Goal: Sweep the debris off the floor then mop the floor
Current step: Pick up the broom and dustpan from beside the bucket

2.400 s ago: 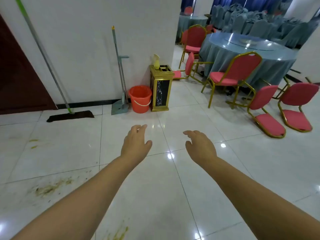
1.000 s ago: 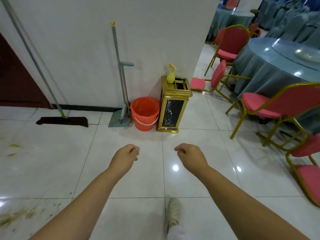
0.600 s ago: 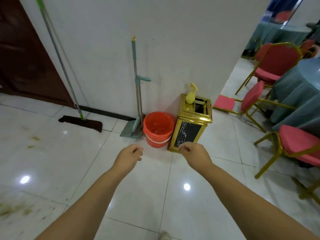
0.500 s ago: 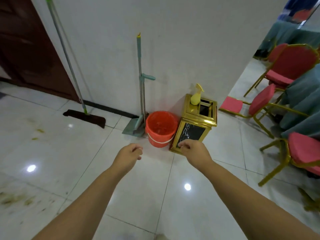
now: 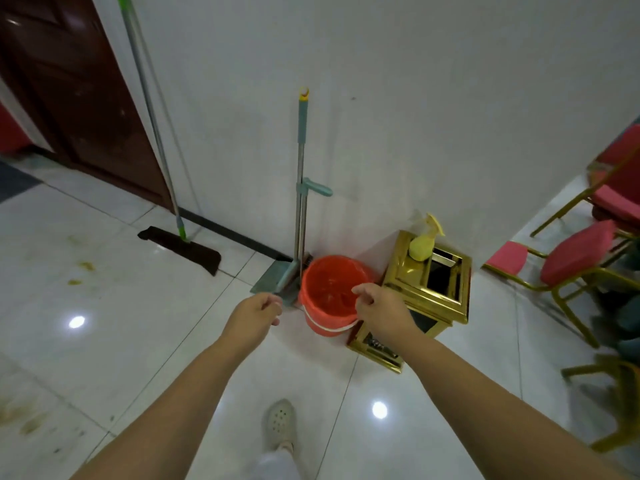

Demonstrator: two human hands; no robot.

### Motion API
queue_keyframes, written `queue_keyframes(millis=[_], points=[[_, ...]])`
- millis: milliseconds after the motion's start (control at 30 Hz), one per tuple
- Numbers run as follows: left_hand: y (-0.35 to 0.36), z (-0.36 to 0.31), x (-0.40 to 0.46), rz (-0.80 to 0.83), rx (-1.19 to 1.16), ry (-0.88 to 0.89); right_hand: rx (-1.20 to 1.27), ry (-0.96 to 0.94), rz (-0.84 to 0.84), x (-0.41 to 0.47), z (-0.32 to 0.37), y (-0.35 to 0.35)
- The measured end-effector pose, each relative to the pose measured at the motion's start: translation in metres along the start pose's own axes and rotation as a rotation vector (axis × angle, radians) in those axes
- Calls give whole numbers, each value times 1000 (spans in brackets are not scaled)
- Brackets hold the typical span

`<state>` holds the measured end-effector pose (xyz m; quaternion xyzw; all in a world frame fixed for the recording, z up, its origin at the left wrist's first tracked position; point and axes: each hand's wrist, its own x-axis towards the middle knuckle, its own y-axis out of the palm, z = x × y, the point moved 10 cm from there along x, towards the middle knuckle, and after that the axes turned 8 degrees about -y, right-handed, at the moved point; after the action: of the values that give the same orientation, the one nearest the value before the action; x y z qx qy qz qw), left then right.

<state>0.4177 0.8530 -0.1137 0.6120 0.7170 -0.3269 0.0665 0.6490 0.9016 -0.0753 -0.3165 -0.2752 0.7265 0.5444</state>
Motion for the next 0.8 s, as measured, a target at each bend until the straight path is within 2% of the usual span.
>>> queue_keyframes(millis=[467,800], points=[[-50,-121,202,-46,-106,-18,0,-5,49,227,18,-26],[1,-174,297,12,-70,-52,29,-51,134,364,6,-31]])
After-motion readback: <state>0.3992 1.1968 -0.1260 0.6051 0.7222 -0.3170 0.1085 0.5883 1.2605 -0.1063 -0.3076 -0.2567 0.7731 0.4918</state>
